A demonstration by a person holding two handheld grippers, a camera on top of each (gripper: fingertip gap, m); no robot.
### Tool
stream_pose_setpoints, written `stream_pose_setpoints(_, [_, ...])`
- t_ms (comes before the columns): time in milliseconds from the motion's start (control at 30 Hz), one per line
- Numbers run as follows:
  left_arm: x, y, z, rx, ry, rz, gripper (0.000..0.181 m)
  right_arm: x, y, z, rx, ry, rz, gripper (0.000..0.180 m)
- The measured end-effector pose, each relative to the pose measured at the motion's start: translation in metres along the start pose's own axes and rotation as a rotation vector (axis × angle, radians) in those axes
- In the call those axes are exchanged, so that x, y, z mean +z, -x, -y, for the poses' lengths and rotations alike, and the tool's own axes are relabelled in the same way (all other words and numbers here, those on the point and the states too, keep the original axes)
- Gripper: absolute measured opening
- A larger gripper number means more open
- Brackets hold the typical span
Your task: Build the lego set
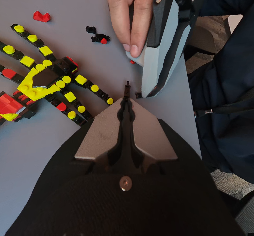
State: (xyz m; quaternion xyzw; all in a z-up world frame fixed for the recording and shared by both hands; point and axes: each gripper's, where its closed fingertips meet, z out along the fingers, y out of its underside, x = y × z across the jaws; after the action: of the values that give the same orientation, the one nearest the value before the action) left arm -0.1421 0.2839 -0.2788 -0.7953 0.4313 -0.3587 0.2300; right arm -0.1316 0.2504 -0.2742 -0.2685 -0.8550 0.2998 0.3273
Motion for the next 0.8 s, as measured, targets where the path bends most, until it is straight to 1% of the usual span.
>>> stream_pose_setpoints(200, [0.000, 0.000, 0.000, 0.003, 0.000, 0.002, 0.000, -0.003, -0.009, -0.001, 0.122, -0.009, 0.013, 0.029])
stream_pose_setpoints(267, [0.000, 0.000, 0.000, 0.004, 0.000, 0.003, 0.000, -0.002, -0.006, -0.004, 0.166, 0.007, 0.052, 0.033])
stream_pose_setpoints(400, [0.001, 0.000, 0.001, 0.012, 0.001, 0.007, 0.000, -0.001, -0.004, -0.006, 0.190, 0.021, 0.086, 0.030])
stream_pose_setpoints(467, [0.001, -0.001, 0.001, 0.014, 0.001, 0.008, 0.000, 0.000, -0.006, -0.008, 0.210, 0.030, 0.086, 0.024])
stream_pose_setpoints(633, [0.001, -0.001, 0.001, 0.015, 0.001, 0.008, 0.000, 0.000, -0.005, -0.007, 0.214, 0.026, 0.105, 0.023])
stream_pose_setpoints(733, [0.001, -0.001, 0.001, 0.016, 0.002, 0.008, 0.000, -0.004, -0.005, -0.004, 0.212, -0.008, 0.115, 0.006])
stream_pose_setpoints(800, [0.001, 0.001, 0.001, 0.013, -0.001, 0.013, 0.000, -0.010, -0.009, -0.001, 0.218, -0.050, 0.097, 0.006])
